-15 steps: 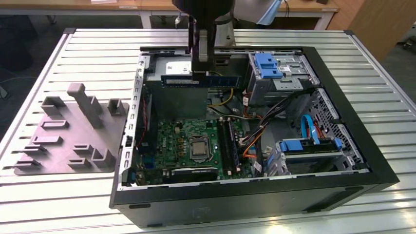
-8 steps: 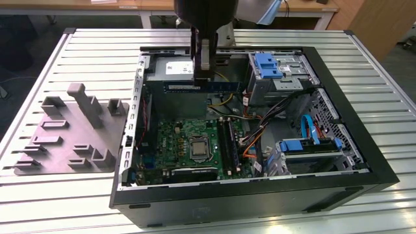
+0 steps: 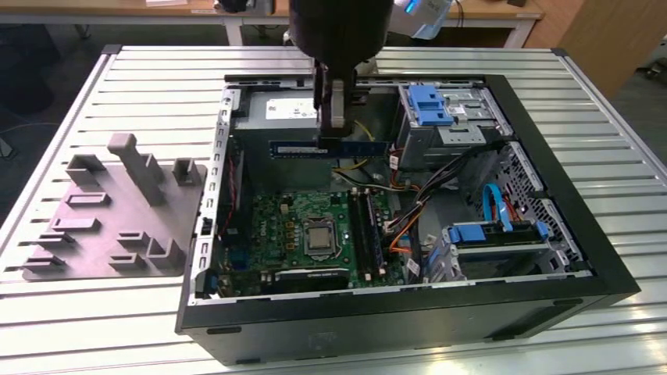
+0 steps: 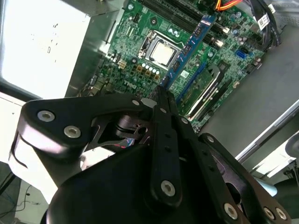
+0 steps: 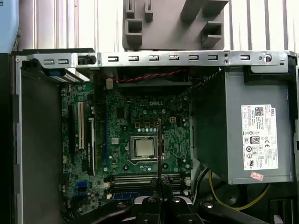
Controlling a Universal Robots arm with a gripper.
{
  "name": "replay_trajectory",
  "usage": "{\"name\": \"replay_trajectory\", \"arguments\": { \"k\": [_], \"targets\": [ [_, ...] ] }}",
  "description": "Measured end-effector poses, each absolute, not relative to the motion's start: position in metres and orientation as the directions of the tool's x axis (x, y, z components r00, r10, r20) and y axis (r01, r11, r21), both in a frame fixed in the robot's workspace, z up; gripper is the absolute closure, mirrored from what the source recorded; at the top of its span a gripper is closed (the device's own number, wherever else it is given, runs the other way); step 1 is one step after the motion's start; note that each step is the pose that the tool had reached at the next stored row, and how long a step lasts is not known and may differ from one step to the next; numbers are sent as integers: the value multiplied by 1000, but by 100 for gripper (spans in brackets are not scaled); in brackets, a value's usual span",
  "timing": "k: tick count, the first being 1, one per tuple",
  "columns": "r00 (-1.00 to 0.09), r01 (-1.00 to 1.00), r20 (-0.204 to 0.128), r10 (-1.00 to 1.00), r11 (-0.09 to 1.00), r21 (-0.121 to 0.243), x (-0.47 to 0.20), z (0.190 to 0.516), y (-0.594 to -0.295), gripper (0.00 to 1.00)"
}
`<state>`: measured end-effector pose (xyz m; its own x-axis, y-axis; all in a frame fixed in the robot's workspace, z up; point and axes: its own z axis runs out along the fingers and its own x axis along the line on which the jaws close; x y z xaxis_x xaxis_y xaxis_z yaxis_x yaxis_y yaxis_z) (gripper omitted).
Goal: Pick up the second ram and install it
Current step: 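Pick up the second ram and move it above second insertion slot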
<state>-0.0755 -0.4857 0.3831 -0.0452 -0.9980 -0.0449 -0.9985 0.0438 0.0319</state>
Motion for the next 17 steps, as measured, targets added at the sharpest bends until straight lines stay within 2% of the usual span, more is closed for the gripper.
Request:
{"name": "replay_trajectory", "arguments": {
  "k": [17],
  "targets": [
    [-45,-999,-45,-998,43,32,-66,358,-487,89]
  ]
}}
